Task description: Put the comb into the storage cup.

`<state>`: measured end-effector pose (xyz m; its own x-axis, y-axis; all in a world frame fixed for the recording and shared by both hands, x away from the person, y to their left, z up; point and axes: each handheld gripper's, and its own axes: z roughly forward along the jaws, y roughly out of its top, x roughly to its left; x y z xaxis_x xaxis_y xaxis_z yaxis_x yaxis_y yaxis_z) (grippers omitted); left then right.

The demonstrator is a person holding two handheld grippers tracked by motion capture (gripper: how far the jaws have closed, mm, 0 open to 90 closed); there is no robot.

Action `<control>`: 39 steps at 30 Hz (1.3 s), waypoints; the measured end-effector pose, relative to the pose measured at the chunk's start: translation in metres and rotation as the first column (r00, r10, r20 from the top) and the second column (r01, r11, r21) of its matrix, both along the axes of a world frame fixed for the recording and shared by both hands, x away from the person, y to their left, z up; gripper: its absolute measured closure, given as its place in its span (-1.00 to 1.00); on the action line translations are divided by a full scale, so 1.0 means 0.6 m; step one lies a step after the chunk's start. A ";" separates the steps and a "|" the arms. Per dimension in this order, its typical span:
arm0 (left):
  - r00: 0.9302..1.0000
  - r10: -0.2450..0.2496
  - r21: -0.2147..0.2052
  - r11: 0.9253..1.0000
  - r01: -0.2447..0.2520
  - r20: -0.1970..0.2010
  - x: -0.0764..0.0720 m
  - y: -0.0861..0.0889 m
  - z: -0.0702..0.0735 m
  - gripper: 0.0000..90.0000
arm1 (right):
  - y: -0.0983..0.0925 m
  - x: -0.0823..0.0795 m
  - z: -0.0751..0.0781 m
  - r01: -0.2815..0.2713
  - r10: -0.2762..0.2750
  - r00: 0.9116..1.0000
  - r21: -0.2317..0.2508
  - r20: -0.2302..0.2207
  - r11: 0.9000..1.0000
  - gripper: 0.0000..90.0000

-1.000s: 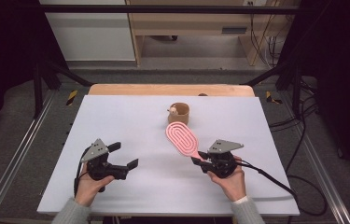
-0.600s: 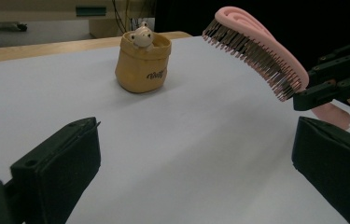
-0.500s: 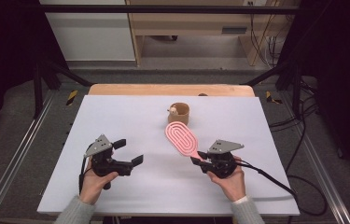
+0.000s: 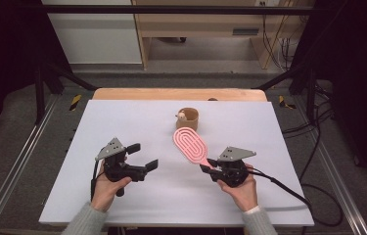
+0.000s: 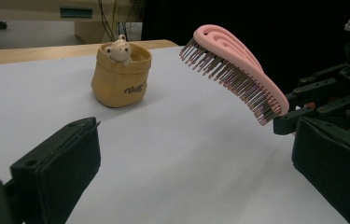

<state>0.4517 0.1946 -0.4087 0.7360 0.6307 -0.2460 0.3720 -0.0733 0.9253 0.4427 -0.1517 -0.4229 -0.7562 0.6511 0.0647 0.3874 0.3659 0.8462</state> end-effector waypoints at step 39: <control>0.999 -0.048 -0.065 0.997 0.047 -0.010 0.016 -0.076 0.015 -0.98 | 0.000 -0.004 0.005 -0.010 0.009 1.000 0.025 0.022 1.000 0.54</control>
<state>0.4612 0.1490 -0.3997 0.7616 0.5776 -0.2939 0.3803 -0.0311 0.9243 0.4404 -0.1517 -0.4199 -0.7639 0.6421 0.0647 0.3656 0.3478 0.8634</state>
